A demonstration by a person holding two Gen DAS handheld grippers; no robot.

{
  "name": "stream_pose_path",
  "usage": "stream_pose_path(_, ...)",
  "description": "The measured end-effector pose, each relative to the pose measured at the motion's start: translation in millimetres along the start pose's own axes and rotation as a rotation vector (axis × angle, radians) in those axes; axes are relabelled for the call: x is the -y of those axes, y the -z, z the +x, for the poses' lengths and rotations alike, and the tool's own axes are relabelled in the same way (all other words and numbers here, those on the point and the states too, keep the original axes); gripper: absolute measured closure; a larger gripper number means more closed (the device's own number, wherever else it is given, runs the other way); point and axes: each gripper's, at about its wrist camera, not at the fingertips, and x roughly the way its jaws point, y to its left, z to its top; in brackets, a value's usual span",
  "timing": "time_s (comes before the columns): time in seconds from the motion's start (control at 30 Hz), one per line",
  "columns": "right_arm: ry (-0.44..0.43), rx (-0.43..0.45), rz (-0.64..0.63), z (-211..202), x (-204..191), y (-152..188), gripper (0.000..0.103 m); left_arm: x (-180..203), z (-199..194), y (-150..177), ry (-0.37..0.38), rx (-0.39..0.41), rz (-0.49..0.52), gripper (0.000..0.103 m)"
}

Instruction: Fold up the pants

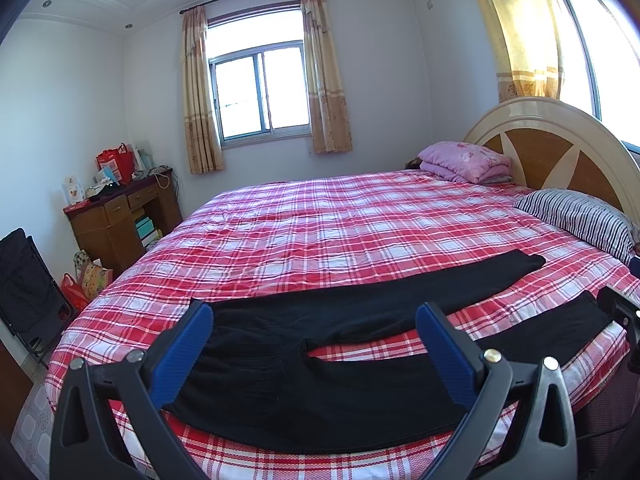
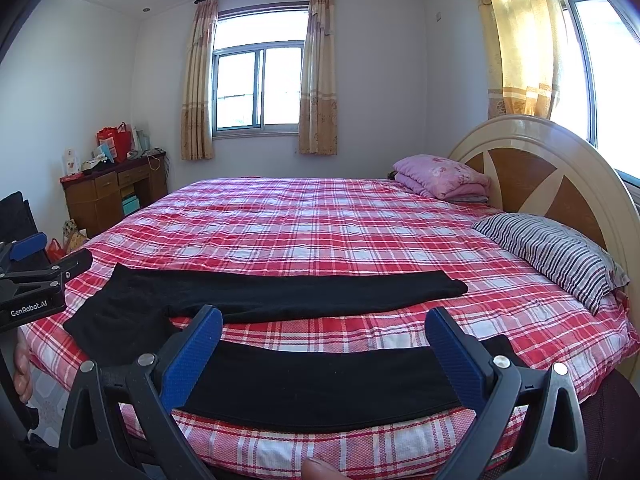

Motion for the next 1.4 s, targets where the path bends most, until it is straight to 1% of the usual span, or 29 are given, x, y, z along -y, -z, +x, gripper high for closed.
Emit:
stream_pose_path(0.67, 0.001, -0.019, -0.01, 8, -6, 2, 0.001, -2, 6, 6, -0.002, -0.014, -0.002, 0.0)
stream_pose_path(0.8, -0.009, -0.039, -0.011, 18, -8, 6, 0.001, -2, 17, 10, 0.0, -0.039, -0.005, 0.0)
stream_pose_path(0.9, -0.039, -0.037, -0.026, 28, -11, 11, 0.001, -1, 30, 13, 0.005, -0.058, 0.001, 0.0)
stream_pose_path(0.93, -0.037, -0.036, -0.037, 35, -11, 14, 0.001, -2, 37, 14, 0.003, -0.068, 0.005, 0.0)
stream_pose_path(1.0, -0.033, -0.062, -0.046, 51, -6, 16, 0.001, -7, 55, 16, 0.004, -0.082, 0.018, 0.0)
stream_pose_path(1.07, -0.039, -0.095, -0.045, 73, 0, 17, 0.001, -20, 84, 17, -0.012, -0.135, 0.023, 0.0)
stream_pose_path(1.13, -0.028, -0.128, -0.027, 95, 9, 16, 0.001, -40, 120, 19, -0.023, -0.199, 0.02, 0.0)
stream_pose_path(1.17, -0.031, -0.141, -0.018, 105, 12, 15, 0.001, -57, 140, 20, -0.048, -0.234, 0.012, 0.0)
stream_pose_path(1.3, -0.038, -0.179, 0.0, 145, 32, 5, 0.001, -122, 196, 24, -0.177, -0.298, -0.027, 0.0)
stream_pose_path(1.33, -0.033, -0.186, -0.006, 154, 35, 2, 0.001, -144, 211, 25, -0.212, -0.322, -0.041, 0.0)
stream_pose_path(1.4, -0.014, -0.197, -0.024, 169, 41, 0, 0.001, -174, 233, 29, -0.243, -0.361, -0.068, 0.0)
